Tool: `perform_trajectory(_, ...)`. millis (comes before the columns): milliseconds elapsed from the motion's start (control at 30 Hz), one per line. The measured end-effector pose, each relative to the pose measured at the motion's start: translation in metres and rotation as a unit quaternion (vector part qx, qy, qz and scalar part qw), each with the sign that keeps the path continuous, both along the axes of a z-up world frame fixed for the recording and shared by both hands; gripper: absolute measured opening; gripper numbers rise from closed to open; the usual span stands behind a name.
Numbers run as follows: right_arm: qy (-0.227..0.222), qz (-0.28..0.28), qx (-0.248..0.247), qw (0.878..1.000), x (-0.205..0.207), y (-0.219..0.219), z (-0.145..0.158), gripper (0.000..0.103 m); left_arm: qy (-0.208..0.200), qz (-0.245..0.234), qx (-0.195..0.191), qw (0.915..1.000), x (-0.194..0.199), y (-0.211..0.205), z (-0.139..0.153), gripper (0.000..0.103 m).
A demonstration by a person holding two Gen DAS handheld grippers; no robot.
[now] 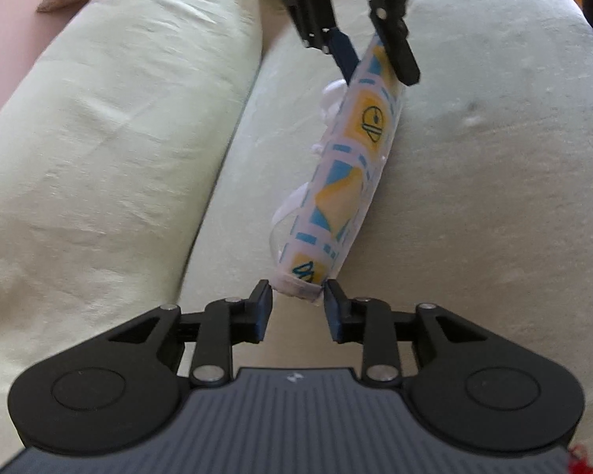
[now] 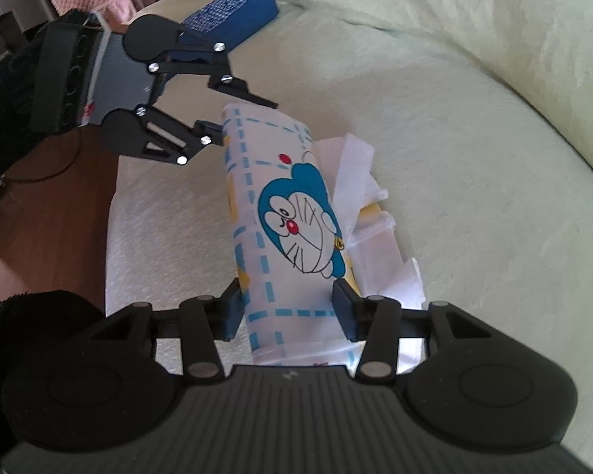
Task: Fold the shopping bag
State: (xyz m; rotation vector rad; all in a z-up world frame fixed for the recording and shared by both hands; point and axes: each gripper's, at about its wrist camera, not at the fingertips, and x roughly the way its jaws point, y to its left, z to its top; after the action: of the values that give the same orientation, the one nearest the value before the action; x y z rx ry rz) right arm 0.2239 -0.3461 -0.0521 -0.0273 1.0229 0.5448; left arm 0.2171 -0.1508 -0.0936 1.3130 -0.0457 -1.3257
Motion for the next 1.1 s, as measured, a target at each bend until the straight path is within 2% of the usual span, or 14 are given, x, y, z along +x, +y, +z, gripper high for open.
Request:
perform_trajectory(167,0.006,0.013,0.009,1.000,0.006,-0.002,-0.001,0.044,-0.001,-0.030,0.027,0.9992,0.003,-0.002,-0.009,0.034)
perform_trajectory(267,-0.004,-0.010,0.031,0.999,0.004,-0.009,-0.001,0.044,0.047,-0.019,0.058,0.9970,0.012,-0.008,-0.005,0.033)
perform_trajectory(367,-0.032,-0.057,0.057,0.996,-0.008,-0.016,-0.003,0.046,0.074,-0.006,0.072,0.9946,0.020,-0.015,-0.001,0.031)
perform_trajectory(433,-0.060,-0.072,0.052,0.994,-0.021,-0.013,-0.006,0.050,0.091,-0.002,0.086,0.9921,0.024,-0.021,0.001,0.027)
perform_trajectory(533,-0.097,-0.049,0.009,0.994,-0.038,0.002,-0.008,0.051,0.090,-0.012,0.107,0.9901,0.023,-0.028,-0.002,0.025)
perform_trajectory(600,-0.116,-0.036,-0.019,0.992,-0.045,0.011,-0.009,0.050,0.083,-0.019,0.117,0.9894,0.021,-0.035,-0.005,0.025)
perform_trajectory(667,-0.123,-0.024,-0.041,0.991,-0.048,0.018,-0.010,0.047,0.077,-0.018,0.106,0.9912,0.022,-0.036,-0.005,0.026)
perform_trajectory(733,-0.115,-0.025,-0.029,0.993,-0.046,0.014,-0.010,0.047,0.062,-0.019,0.085,0.9943,0.020,-0.032,-0.003,0.028)
perform_trajectory(800,-0.105,-0.025,-0.005,0.994,-0.042,0.003,-0.007,0.047,0.031,-0.029,0.072,0.9965,0.014,-0.029,-0.006,0.039)
perform_trajectory(833,-0.103,-0.023,0.001,0.994,-0.040,0.000,-0.007,0.047,0.012,-0.036,0.067,0.9970,0.010,-0.027,-0.008,0.041)
perform_trajectory(933,-0.093,-0.011,0.010,0.996,-0.034,-0.004,-0.005,0.047,-0.032,-0.050,0.067,0.9960,0.003,-0.027,-0.016,0.042)
perform_trajectory(1000,-0.088,-0.006,0.015,0.996,-0.030,-0.008,-0.005,0.047,-0.047,-0.053,0.057,0.9958,0.005,-0.029,-0.020,0.034)
perform_trajectory(1100,-0.087,-0.004,0.017,0.996,-0.027,-0.012,-0.003,0.047,-0.060,-0.051,0.032,0.9964,0.010,-0.036,-0.019,0.037)
